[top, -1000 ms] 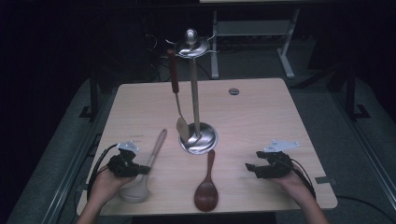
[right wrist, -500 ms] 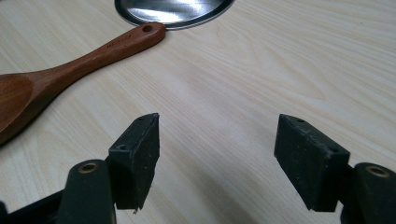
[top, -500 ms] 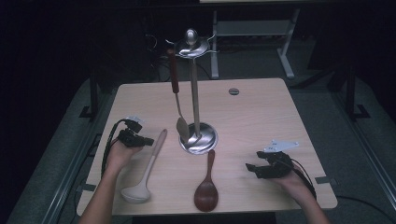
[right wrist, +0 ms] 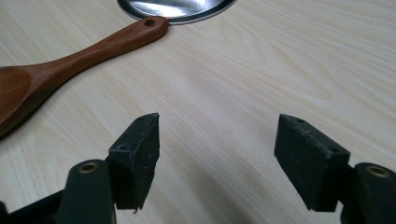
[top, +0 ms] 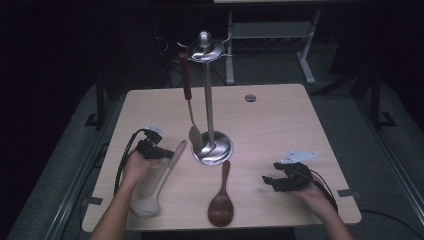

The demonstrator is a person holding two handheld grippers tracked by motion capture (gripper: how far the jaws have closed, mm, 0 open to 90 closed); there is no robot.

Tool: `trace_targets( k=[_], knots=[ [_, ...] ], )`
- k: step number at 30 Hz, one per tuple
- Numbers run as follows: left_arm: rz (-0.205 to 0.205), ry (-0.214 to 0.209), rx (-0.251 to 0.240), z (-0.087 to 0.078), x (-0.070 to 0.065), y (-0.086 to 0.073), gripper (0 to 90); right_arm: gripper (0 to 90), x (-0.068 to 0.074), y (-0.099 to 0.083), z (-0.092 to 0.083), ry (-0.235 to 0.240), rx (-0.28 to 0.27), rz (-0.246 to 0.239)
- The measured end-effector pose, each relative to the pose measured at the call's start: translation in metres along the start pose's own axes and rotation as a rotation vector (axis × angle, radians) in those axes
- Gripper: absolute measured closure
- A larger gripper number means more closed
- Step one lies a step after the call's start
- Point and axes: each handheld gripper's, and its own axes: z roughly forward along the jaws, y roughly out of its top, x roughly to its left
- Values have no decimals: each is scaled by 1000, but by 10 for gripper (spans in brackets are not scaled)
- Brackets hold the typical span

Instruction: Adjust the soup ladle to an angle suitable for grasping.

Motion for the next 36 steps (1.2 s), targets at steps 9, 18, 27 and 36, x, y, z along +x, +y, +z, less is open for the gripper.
trace_targets(
  k=[9,18,27,36],
  knots=[
    [2,-13,6,6,-12,4,900,309,-1,0,0,-2,-5,-2],
    [-53,50,109,-11,-25,7,718,309,-2,0,-2,-2,-10,-2],
    [-7,85,297,-10,-47,14,670,309,-3,-1,-3,-12,-9,-1],
    [9,148,387,6,-56,14,697,309,-3,-1,-3,-13,-11,-2]
  ],
)
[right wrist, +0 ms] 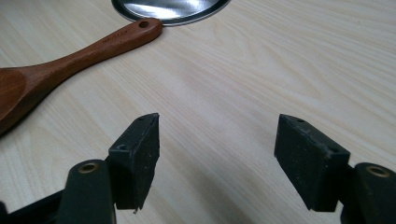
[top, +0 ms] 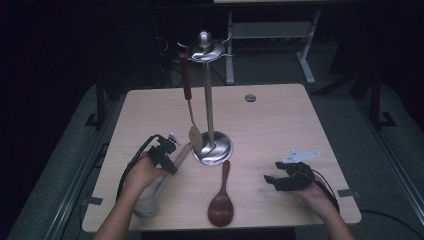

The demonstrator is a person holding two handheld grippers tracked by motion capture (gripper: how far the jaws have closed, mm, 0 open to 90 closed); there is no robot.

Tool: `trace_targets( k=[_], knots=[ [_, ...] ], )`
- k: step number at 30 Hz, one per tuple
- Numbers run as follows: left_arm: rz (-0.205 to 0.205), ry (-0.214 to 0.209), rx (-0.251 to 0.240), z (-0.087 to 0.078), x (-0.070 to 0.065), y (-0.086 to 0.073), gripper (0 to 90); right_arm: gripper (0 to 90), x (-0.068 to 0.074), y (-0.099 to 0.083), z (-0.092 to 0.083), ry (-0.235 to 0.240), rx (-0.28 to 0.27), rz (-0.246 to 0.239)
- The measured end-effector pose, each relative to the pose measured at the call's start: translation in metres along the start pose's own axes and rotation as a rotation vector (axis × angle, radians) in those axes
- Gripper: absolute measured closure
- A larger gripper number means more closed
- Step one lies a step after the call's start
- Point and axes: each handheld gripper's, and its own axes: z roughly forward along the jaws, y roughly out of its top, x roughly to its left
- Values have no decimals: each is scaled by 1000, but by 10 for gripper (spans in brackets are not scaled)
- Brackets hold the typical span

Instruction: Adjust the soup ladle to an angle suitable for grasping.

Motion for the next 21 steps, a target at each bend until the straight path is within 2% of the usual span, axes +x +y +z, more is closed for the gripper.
trace_targets(
  k=[6,12,14,17,21],
  knots=[
    [1,31,16,2,-4,3,705,309,0,0,-1,-2,1,-3],
    [-27,17,15,2,-2,3,720,309,1,0,-1,-2,2,0],
    [-25,20,15,1,0,2,725,309,0,0,-1,-2,0,1],
    [-48,12,5,1,3,0,736,309,-1,0,-1,-2,2,-3],
    [-60,24,-9,0,8,-3,756,309,0,0,-1,-2,2,-3]
  ],
)
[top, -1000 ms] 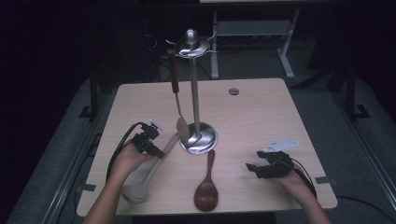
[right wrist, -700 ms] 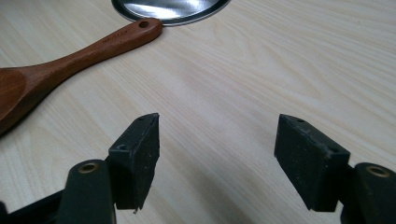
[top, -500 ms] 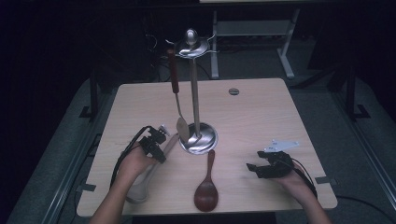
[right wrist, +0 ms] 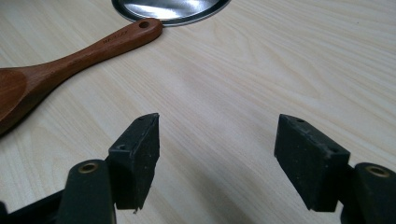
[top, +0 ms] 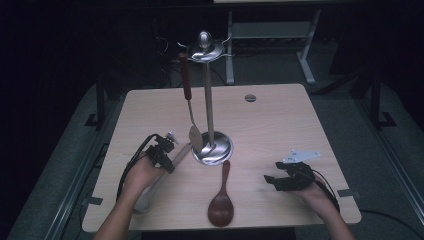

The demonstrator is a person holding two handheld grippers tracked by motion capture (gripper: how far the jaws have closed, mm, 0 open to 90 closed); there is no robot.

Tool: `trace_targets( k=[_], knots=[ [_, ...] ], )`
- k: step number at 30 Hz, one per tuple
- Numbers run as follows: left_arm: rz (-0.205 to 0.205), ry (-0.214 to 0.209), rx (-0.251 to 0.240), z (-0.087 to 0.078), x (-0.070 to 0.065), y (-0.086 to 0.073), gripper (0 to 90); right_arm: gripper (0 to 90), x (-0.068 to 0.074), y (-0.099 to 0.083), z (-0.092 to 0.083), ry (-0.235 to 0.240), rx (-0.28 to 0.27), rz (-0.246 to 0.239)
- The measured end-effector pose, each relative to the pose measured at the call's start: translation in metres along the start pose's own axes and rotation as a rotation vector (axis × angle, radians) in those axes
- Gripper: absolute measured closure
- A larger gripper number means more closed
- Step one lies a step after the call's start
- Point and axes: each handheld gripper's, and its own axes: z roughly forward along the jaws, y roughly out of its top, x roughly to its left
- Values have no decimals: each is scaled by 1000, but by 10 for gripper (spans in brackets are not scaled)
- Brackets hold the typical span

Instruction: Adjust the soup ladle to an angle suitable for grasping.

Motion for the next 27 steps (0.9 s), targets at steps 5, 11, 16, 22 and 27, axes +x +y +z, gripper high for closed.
trace_targets(
  k=[5,11,16,22,27],
  knots=[
    [-8,-25,-29,-5,6,-5,765,309,0,0,1,1,-1,4],
    [-24,-66,-107,-20,17,-14,765,309,0,0,2,2,3,-1],
    [-40,-95,-181,-34,27,-26,764,309,1,0,2,2,4,3],
    [-65,-135,-329,-52,39,-42,765,309,1,0,2,4,6,6],
    [-69,-151,-470,-68,46,-56,765,309,1,0,3,3,7,5]
  ],
)
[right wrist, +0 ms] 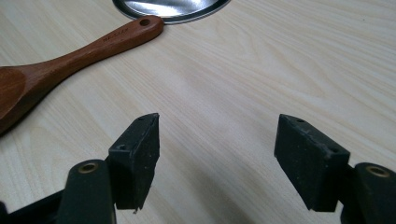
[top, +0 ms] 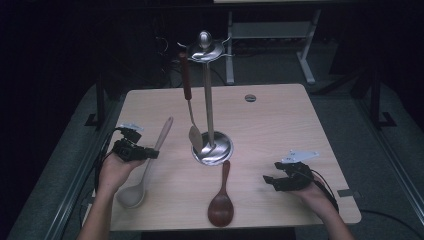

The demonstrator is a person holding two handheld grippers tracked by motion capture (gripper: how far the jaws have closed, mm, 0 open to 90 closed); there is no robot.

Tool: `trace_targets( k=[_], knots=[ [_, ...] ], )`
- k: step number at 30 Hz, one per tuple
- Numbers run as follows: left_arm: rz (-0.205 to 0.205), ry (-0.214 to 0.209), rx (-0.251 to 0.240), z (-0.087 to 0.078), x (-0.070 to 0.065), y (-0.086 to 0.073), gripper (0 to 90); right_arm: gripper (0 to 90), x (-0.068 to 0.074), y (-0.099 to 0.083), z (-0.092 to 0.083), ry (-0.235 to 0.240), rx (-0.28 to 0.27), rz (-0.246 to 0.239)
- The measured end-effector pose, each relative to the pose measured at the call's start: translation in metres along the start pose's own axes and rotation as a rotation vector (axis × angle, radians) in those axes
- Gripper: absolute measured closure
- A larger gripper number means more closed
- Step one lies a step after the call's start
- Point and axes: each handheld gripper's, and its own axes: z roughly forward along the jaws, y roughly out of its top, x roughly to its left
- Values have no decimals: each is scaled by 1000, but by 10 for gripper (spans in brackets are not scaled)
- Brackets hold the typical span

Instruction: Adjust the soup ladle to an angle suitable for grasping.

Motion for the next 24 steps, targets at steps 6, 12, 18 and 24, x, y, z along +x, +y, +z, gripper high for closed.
trace_targets(
  k=[6,12,18,24],
  knots=[
    [30,-5,-121,-18,-3,-3,765,309,0,0,1,1,0,3],
    [55,-29,-178,-30,-14,-1,765,318,0,0,1,12,-1,10],
    [95,-68,-241,-39,-28,2,766,325,0,0,0,18,-4,13],
    [140,-90,-268,-42,-45,7,765,327,0,1,-1,14,-9,21]
  ],
)
